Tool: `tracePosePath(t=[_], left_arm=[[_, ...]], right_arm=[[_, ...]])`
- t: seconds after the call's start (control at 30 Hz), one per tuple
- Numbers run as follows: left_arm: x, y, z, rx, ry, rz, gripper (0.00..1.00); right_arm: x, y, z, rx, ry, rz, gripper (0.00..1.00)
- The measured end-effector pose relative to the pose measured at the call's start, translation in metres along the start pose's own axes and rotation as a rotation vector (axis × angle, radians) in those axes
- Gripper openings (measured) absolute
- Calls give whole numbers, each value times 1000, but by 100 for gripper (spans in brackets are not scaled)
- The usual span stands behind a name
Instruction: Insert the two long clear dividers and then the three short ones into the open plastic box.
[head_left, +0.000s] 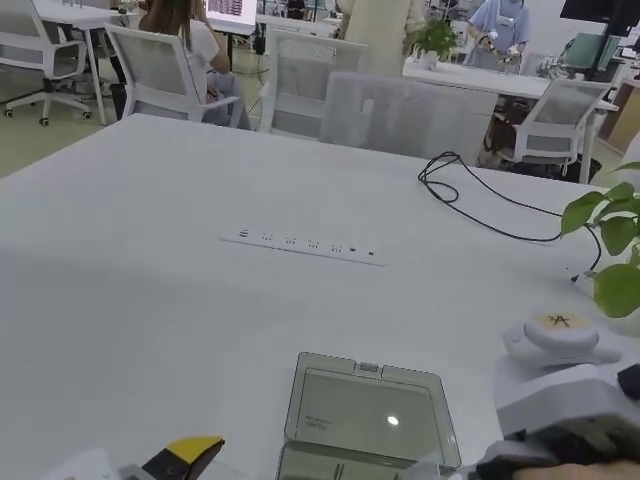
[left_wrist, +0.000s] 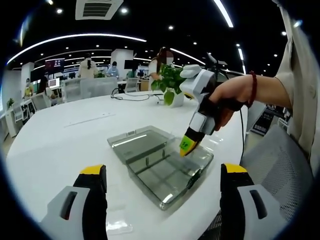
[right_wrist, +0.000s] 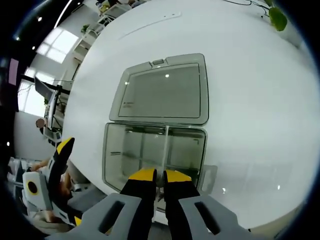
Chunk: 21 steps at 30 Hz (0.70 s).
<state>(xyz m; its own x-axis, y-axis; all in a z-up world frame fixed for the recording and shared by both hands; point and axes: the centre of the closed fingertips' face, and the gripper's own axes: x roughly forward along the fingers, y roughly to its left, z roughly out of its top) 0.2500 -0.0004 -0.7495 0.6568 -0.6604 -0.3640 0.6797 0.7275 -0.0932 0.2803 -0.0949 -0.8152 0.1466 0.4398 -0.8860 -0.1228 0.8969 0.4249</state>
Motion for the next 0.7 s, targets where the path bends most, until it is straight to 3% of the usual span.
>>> tracePosePath(t=[0.5, 0.7], left_arm=[[0, 0, 0, 2, 2, 1, 96], [-1, 1, -1, 2, 4, 4, 95]], right_arm=[[0, -1, -1, -10, 18, -1, 7], [1, 2, -1, -61, 12, -42, 7]])
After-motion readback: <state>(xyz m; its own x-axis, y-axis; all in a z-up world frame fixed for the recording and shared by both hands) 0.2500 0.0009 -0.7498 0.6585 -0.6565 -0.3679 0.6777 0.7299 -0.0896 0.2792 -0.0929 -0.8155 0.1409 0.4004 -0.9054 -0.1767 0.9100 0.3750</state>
